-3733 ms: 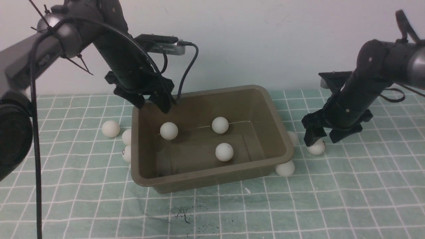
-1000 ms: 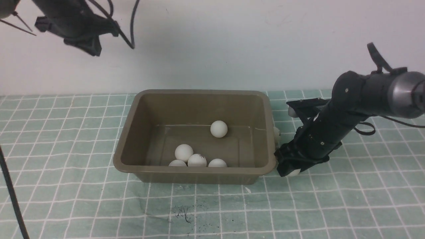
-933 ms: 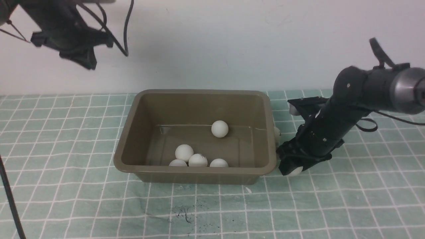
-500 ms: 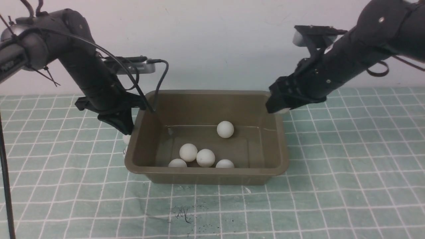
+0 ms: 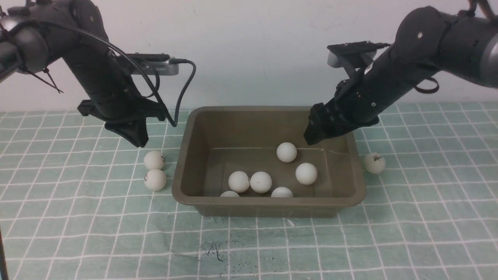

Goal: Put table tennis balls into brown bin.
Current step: 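Reach for and grasp a ping pong ball on the table beside the basket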

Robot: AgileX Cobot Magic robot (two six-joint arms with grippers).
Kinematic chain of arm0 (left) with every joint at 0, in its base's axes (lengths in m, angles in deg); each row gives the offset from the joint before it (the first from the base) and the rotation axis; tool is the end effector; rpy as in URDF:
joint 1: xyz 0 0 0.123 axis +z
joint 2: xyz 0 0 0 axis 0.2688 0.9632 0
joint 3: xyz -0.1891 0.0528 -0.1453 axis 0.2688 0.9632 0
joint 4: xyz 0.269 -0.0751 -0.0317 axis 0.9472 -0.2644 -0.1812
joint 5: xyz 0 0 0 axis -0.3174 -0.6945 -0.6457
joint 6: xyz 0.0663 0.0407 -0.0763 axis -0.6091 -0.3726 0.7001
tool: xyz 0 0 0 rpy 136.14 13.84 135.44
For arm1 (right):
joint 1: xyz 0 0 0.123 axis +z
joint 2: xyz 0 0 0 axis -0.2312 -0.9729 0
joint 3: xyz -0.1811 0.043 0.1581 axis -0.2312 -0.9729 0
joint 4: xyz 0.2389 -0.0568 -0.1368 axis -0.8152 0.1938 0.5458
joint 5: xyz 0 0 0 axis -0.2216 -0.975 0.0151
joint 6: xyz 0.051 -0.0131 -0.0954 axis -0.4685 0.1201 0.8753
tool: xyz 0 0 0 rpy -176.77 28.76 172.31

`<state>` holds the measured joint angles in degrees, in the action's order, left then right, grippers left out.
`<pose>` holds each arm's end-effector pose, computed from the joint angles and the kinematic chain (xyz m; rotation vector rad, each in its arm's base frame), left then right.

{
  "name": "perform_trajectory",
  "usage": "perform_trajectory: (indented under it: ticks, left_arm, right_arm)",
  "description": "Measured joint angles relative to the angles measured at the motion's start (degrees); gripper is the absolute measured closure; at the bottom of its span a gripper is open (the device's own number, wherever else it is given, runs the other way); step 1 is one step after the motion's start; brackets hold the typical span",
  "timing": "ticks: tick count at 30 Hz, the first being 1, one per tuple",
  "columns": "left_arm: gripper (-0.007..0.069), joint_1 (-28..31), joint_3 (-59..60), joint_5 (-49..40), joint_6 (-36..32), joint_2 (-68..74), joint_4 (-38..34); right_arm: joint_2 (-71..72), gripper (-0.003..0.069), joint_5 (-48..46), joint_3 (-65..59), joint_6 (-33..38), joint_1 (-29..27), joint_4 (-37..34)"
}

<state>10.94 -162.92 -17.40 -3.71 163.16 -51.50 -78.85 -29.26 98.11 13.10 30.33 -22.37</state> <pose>0.4396 -0.0544 0.1802 0.2915 2.9500 -0.2524 0.4043 0.1581 0.1910 -0.6122 2.7062 0.4845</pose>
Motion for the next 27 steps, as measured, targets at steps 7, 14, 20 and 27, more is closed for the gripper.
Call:
perform_trajectory:
  ticks: [7, 14, 20, 27]
  left_arm:
    - [0.0466, 0.4, 0.0, 0.0, -0.1, 2.5, -0.4]
    - [0.0167, -0.8, 0.0, 0.0, -0.1, 7.3, -0.6]
    - [0.0159, -1.5, 0.0, 0.2, 1.0, 11.7, -0.6]
    - [0.0272, -1.5, -2.3, 0.1, 1.3, 9.8, 1.5]
  right_arm:
    - [6.0, 0.0120, -5.4, 2.9, -7.0, -8.6, 13.9]
    - [5.8, 0.0155, -10.7, 2.6, -7.0, -21.4, 7.5]
    - [5.8, 0.0163, -13.3, 2.6, -4.9, -25.1, 2.5]
    - [6.0, 0.0179, -12.6, -1.6, -4.7, -25.3, 2.3]
